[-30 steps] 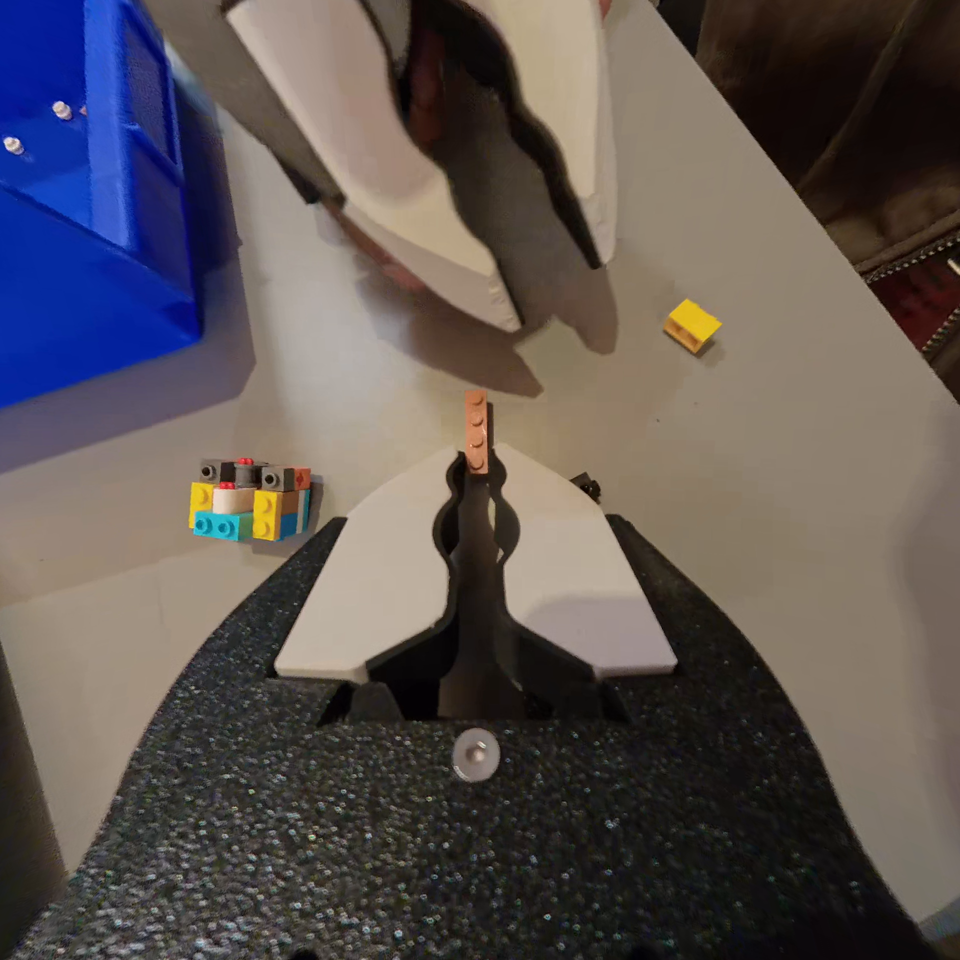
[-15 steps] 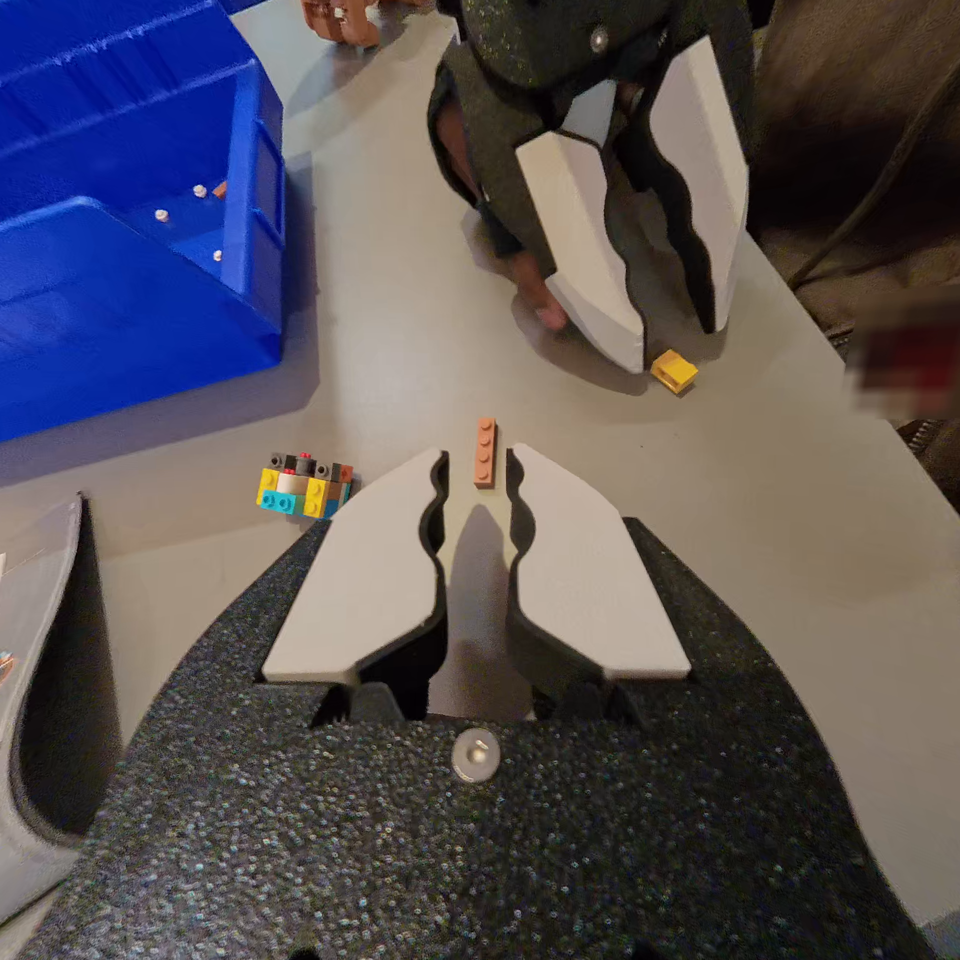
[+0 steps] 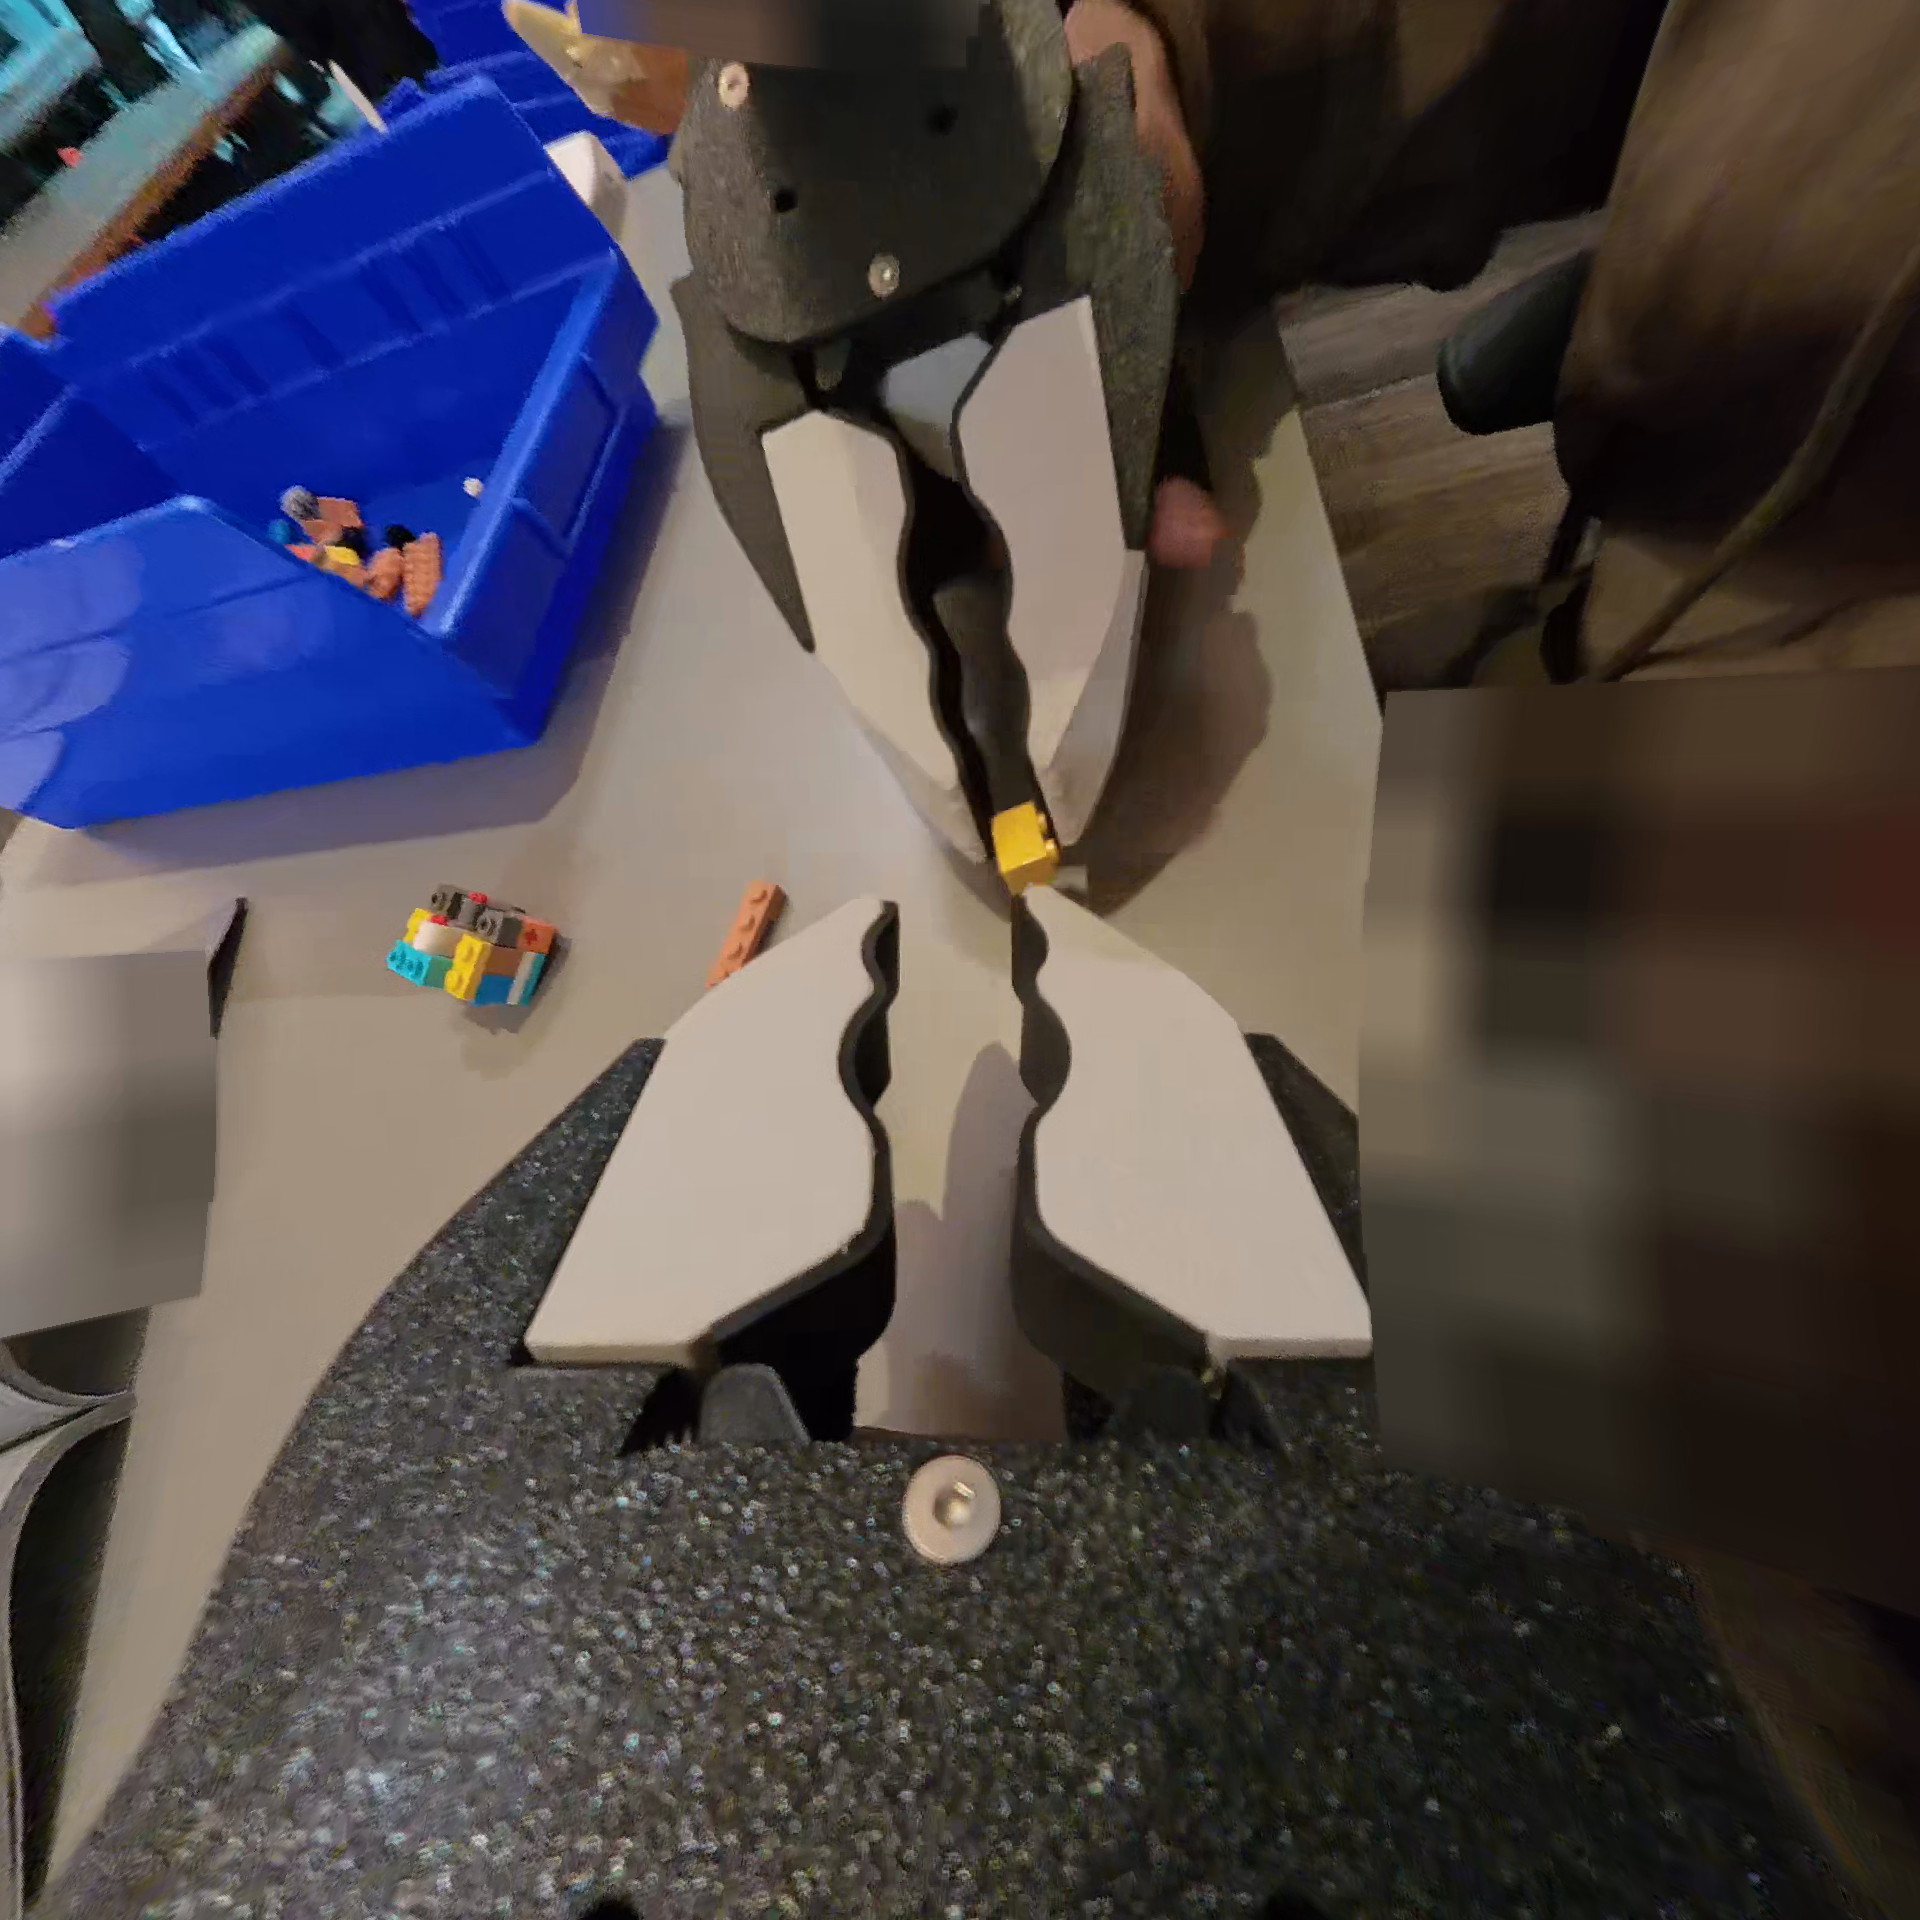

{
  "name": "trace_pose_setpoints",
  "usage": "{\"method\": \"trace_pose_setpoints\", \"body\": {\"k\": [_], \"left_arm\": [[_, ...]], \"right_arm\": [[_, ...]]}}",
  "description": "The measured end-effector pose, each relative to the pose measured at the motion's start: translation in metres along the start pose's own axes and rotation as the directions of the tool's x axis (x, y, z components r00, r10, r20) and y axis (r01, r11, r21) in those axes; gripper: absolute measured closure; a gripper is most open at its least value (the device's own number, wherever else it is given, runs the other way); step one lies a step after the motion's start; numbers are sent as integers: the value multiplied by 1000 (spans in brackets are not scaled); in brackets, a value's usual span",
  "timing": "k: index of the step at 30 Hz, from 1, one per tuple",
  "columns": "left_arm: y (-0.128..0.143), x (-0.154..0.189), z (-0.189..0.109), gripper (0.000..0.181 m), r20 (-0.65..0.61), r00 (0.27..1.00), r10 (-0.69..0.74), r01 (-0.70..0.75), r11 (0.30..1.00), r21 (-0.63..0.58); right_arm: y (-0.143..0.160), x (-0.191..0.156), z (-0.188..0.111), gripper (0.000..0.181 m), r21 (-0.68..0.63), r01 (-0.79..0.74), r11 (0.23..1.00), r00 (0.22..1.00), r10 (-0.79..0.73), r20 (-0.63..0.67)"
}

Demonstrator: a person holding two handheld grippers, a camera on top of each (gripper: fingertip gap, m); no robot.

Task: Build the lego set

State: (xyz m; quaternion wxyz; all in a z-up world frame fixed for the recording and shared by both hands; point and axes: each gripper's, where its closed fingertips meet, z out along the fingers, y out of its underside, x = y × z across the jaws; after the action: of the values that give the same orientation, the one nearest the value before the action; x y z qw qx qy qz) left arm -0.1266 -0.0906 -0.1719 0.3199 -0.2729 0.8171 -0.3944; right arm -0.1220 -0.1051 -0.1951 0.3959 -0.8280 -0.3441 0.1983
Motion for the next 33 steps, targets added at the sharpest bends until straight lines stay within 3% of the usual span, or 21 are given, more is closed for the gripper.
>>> {"method": "trace_pose_setpoints", "body": {"k": [7,16,18,28,31,33], "left_arm": [[-26,8,0,165,108,982,152,-163,982,93],[-44,10,2,174,227,929,291,-328,934,144],[-45,10,3,181,227,930,289,-324,936,136],[-47,2,15,181,212,968,131,-161,978,130],[-47,-5,14,180,266,958,111,-149,981,128],[-53,-10,12,170,318,943,96,-151,977,153]], "right_arm": [[-26,-3,-13,169,208,-232,950,972,217,93],[-38,-13,-27,169,272,-401,875,897,315,309],[-41,-12,-31,169,292,-436,851,879,334,341],[-46,6,-44,170,376,-524,764,843,403,356],[-47,11,-50,170,401,-558,727,823,423,380],[-48,14,-53,170,412,-586,698,805,442,396]]}}
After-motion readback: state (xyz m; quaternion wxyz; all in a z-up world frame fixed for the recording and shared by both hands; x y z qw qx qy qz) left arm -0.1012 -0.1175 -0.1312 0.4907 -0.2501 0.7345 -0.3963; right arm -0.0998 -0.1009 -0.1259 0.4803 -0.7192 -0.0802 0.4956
